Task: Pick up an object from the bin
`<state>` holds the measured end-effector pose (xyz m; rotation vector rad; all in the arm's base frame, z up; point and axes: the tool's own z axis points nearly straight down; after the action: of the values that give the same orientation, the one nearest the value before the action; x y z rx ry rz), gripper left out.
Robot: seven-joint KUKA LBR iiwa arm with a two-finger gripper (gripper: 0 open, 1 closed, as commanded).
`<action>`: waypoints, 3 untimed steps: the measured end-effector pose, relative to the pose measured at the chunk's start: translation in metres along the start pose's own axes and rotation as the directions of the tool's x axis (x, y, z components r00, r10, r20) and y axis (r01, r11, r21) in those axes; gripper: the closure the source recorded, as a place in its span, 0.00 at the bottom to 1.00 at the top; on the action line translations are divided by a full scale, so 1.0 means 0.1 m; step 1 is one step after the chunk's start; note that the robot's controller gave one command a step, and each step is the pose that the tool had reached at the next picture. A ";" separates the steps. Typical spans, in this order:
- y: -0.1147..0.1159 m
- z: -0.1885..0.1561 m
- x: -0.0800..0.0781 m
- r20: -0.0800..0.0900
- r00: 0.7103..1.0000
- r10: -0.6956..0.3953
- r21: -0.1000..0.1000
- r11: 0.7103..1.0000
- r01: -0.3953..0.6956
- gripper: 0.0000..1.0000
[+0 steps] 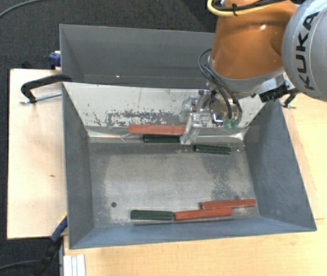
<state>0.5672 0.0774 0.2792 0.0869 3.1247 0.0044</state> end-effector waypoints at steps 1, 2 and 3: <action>-0.71 -1.99 0.53 0.002 0.993 -0.119 0.003 0.993 0.119 1.00; -1.22 -1.92 -0.20 -0.007 0.892 -0.452 0.001 0.892 0.452 1.00; -1.51 -1.93 -0.30 -0.005 0.550 -0.835 -0.004 0.550 0.835 1.00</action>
Offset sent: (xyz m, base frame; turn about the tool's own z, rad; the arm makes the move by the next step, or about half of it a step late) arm -0.0606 -0.0669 0.1908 -0.1223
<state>0.5855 -0.0752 0.4717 -1.4084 2.7984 -0.0063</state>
